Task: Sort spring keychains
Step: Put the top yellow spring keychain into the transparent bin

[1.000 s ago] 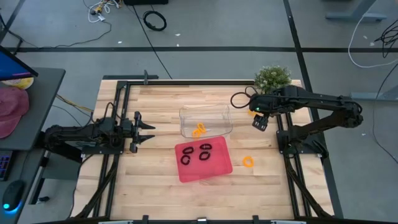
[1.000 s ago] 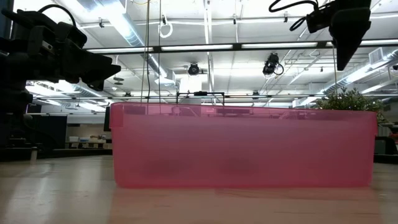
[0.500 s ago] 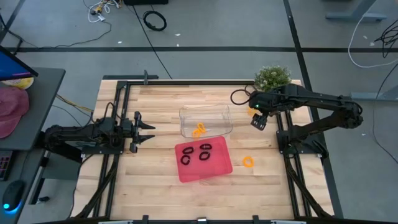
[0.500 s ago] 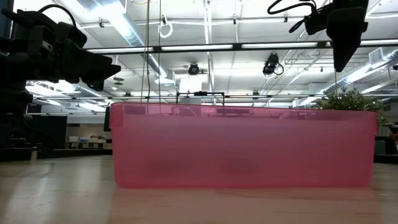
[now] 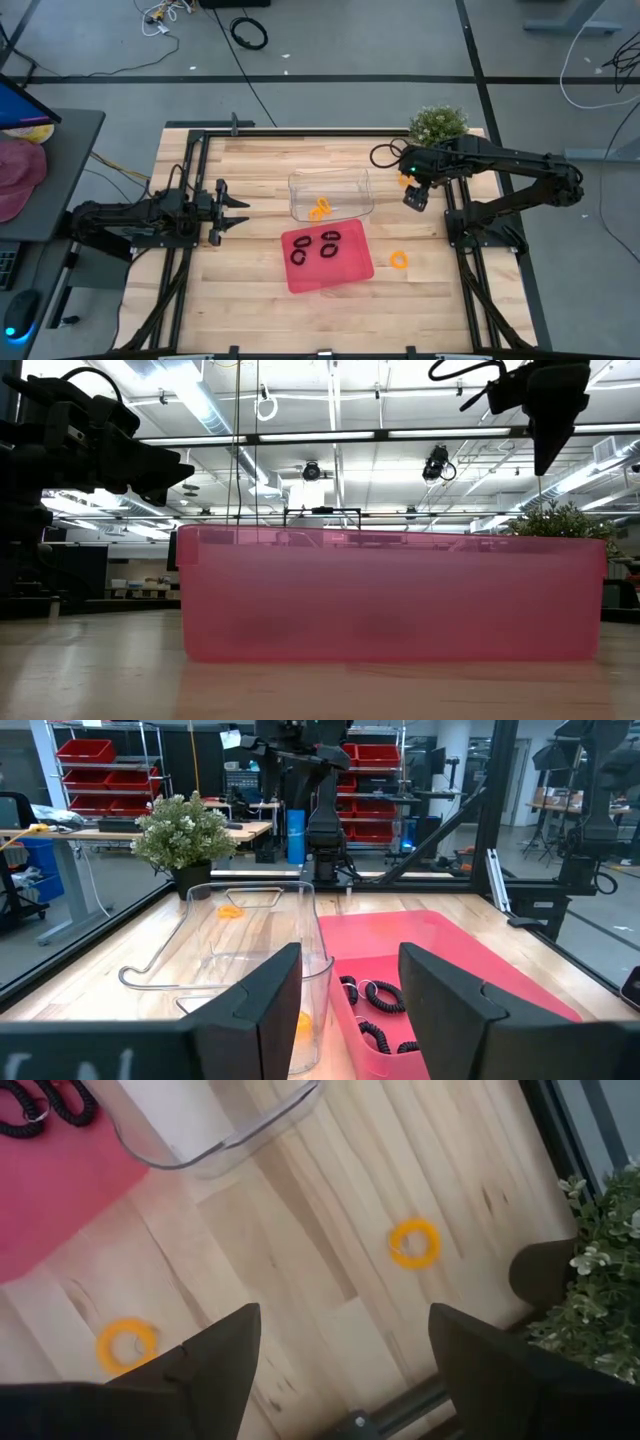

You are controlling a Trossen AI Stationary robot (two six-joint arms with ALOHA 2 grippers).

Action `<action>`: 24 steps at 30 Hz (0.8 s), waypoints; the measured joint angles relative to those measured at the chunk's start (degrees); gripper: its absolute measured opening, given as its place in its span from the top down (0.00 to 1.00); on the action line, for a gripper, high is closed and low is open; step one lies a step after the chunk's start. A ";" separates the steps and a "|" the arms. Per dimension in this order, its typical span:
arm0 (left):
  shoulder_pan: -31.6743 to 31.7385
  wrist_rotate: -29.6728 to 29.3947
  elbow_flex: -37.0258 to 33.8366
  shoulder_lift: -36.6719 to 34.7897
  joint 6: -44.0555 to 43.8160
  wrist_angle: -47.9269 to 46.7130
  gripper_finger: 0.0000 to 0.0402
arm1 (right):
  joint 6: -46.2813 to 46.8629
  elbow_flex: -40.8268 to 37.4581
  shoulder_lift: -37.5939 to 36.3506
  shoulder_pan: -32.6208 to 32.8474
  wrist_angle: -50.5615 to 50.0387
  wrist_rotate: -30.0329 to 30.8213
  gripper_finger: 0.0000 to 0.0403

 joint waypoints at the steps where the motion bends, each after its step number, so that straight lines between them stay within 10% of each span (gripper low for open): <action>1: 0.01 0.00 0.00 0.00 0.00 0.00 0.57 | -0.03 0.00 0.00 0.00 0.09 0.00 0.28; 24: 0.00 0.00 -0.01 -0.01 0.00 0.00 0.57 | 0.47 -1.09 -0.05 0.61 1.34 -0.48 0.28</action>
